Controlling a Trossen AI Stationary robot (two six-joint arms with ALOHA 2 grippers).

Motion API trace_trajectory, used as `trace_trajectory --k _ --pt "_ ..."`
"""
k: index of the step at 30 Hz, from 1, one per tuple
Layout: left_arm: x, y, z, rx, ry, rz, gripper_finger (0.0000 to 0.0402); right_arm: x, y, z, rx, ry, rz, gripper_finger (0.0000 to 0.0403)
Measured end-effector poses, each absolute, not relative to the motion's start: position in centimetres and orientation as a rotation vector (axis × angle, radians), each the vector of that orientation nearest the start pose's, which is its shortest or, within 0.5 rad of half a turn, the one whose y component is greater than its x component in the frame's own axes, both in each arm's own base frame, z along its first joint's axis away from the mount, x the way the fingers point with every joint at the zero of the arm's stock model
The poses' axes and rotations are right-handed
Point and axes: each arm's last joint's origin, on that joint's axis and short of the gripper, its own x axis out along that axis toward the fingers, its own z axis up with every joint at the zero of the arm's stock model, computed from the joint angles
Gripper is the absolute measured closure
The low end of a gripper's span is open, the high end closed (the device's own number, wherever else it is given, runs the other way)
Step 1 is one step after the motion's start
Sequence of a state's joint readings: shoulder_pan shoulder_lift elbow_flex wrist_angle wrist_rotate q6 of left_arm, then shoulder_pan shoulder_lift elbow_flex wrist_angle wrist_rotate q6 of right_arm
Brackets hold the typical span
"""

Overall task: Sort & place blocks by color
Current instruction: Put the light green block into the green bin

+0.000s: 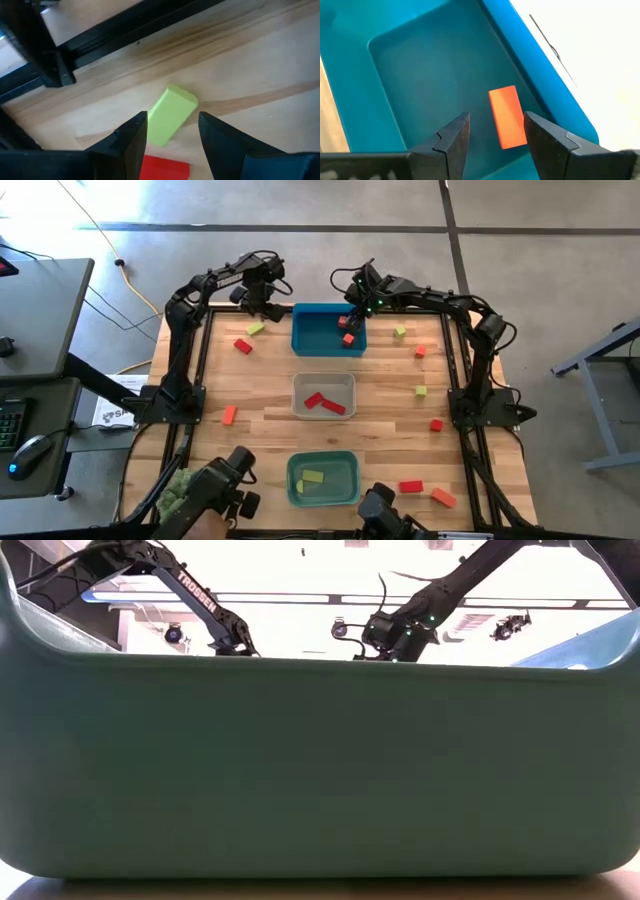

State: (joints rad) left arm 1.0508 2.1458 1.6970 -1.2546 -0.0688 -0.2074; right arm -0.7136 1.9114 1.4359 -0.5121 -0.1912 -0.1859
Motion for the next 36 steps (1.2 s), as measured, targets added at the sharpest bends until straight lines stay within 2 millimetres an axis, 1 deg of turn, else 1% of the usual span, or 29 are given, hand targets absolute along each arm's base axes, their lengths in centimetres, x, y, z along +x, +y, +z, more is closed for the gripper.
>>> trace_trajectory --k 3,7,14,21,26,36 --pt "20.1 34.3 17.4 -0.942 1.529 0.979 0.0236 31.1 -26.2 21.3 0.268 0.933 -0.392 0.0226" --pt "20.6 34.1 17.0 -0.928 1.548 0.968 0.0236 31.1 -26.2 21.3 0.268 0.932 -0.392 0.0226" --pt "20.6 34.4 16.2 -0.9 1.598 0.962 0.0236 31.1 -26.2 21.3 0.271 0.932 -0.394 0.0226" --pt "21.3 35.0 15.1 -0.906 1.706 0.967 0.0236 31.1 -26.2 21.3 0.272 0.933 -0.394 0.0226" --pt "21.4 35.3 14.8 -0.925 1.763 0.953 0.0236 31.1 -26.2 21.3 0.271 0.934 -0.393 0.0226" --pt "21.4 35.1 14.8 -0.925 1.784 0.886 0.0236 31.1 -26.1 21.3 0.27 0.935 -0.391 0.0226"
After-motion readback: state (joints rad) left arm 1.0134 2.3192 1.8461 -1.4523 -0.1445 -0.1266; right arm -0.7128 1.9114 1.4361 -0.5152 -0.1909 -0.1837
